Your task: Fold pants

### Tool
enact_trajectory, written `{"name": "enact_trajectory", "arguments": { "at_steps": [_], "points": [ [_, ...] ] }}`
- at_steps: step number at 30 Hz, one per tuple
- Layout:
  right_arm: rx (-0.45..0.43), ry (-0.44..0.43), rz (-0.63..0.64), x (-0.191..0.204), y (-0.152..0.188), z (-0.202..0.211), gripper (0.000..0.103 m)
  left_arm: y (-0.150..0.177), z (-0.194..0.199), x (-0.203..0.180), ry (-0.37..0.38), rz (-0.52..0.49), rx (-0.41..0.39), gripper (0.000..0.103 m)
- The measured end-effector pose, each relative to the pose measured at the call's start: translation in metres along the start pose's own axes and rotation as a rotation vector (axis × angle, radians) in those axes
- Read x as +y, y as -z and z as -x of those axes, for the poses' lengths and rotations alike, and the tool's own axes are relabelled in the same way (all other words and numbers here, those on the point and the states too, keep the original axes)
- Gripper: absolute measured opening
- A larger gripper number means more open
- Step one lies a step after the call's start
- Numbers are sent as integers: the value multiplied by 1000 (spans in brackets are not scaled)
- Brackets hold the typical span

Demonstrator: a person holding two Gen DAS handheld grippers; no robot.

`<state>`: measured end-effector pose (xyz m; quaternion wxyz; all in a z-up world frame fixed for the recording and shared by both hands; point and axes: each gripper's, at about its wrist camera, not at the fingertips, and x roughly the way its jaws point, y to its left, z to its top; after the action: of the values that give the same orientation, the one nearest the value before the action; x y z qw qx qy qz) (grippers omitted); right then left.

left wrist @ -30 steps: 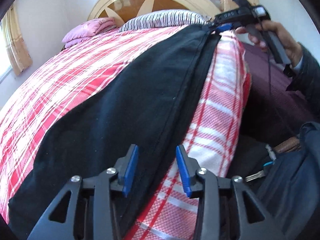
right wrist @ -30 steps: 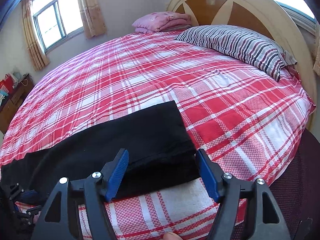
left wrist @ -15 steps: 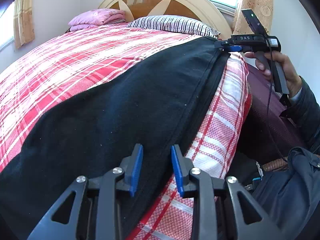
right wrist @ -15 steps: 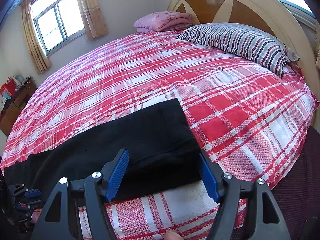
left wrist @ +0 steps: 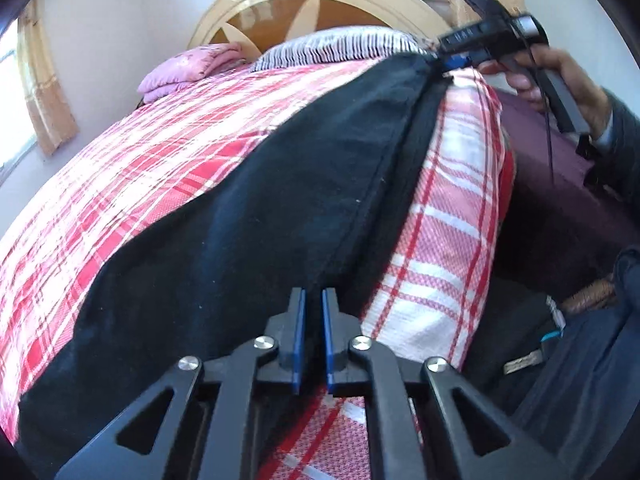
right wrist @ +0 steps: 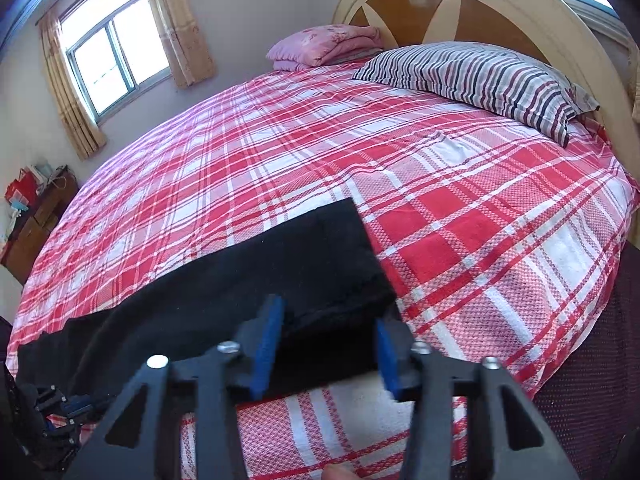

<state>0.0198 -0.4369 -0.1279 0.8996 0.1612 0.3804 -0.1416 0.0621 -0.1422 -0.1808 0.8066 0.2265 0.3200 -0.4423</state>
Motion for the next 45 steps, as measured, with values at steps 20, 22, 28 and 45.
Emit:
{"name": "enact_trajectory", "arguments": {
  "at_steps": [20, 22, 28, 45],
  "points": [
    [-71, -116, -84, -15, -10, 10, 6, -4, 8, 29, 93, 163, -59, 5],
    [-119, -149, -57, -8, -11, 25, 6, -5, 14, 35, 116, 185, -78, 5],
    [-78, -91, -54, -9, -4, 42, 6, 3, 17, 33, 163, 169, -56, 5],
    [6, -181, -281, -67, -30, 24, 70, 12, 2, 26, 197, 152, 5, 5]
  ]
}}
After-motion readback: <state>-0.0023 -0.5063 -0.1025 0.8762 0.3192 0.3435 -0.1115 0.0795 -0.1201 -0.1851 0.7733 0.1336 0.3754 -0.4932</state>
